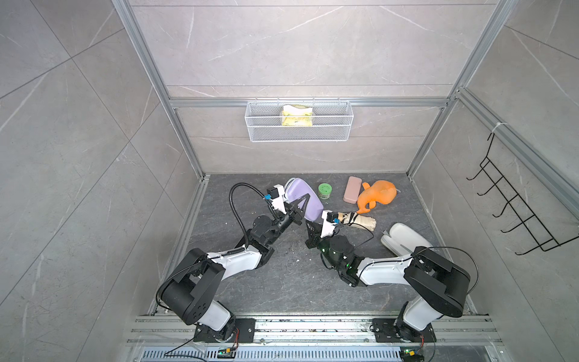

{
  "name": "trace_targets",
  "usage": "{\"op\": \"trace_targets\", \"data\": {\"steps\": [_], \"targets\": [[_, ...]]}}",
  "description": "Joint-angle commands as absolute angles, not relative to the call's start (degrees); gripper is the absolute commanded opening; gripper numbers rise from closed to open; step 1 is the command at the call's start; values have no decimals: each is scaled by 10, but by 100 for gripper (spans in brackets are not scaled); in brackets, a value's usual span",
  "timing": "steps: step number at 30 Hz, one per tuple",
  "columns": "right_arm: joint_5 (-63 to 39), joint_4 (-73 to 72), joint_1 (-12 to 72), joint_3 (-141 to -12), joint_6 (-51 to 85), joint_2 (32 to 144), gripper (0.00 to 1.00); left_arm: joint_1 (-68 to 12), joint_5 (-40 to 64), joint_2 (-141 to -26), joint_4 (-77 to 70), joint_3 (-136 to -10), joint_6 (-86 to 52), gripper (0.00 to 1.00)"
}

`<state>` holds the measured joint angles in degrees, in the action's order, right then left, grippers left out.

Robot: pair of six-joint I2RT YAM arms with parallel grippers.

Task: Put umbrellas into zippered umbrella sleeves
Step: Zip the zipper on the umbrella sleeve.

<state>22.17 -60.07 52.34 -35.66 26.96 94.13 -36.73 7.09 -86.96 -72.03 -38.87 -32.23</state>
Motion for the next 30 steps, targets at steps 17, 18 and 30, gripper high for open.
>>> {"op": "trace_targets", "data": {"steps": [17, 18, 30], "targets": [[235, -577, 520, -271, 203, 875, 22, -366, 51, -828, -777, -404, -392, 4], [232, -576, 520, -267, 193, 871, 24, -365, 51, -824, -773, -401, -395, 4], [200, -547, 520, -280, 70, 824, 45, -365, 85, -777, -676, -406, -403, 3]]}}
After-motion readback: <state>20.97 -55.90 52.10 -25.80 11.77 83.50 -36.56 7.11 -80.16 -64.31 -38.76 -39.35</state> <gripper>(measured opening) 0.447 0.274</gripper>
